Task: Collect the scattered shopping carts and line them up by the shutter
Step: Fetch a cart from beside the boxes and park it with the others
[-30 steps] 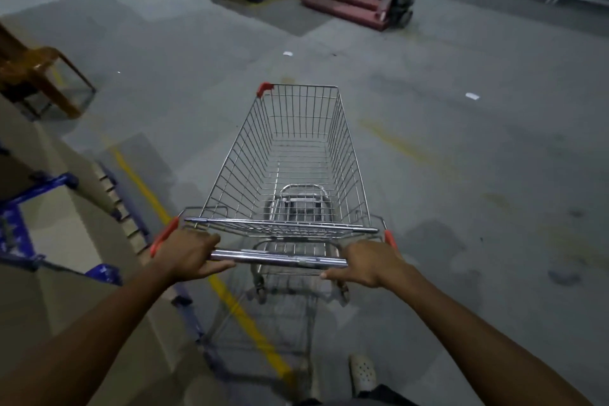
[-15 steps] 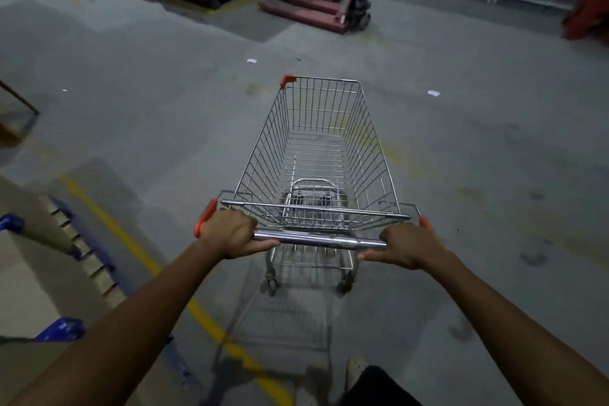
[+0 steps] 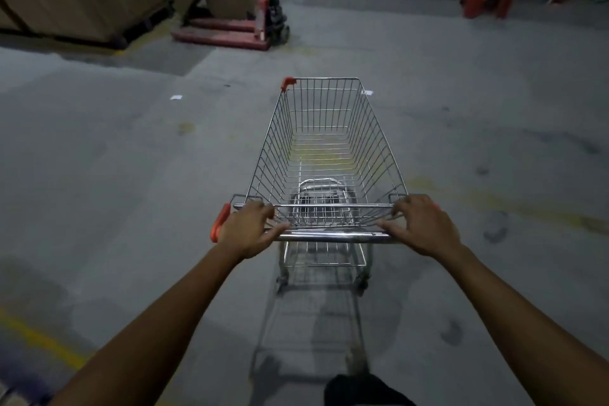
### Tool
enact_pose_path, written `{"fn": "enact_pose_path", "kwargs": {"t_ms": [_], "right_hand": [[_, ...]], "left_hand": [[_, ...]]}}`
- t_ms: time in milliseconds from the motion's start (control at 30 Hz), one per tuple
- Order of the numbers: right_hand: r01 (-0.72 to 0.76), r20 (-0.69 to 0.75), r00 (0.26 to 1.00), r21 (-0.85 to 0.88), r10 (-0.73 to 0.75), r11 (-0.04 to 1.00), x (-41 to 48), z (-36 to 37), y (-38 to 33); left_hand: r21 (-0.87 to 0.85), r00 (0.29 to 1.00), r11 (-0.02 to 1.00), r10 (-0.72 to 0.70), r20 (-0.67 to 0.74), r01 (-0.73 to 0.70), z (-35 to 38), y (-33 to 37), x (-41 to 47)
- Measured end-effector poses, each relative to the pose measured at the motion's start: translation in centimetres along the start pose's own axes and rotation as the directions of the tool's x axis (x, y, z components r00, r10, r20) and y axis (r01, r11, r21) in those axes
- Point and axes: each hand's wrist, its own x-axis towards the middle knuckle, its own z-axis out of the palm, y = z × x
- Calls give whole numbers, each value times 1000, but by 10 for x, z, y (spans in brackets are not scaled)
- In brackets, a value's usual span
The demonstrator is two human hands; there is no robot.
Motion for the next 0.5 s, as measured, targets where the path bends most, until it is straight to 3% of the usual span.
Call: {"fn": "enact_pose_path", "kwargs": {"t_ms": [100, 200, 500], "right_hand": [[-77, -20, 997, -12, 76, 997, 30, 0, 26], [-118, 14, 993, -27, 118, 993, 60, -4, 48], [-265, 39, 963, -33, 266, 964, 140, -29, 120]], "left_hand": [[-37, 995, 998, -62, -76, 59, 5, 3, 66], [16, 995, 995, -95, 3, 95, 9, 6, 130], [70, 992, 994, 73, 104, -80, 11, 44, 294]]}}
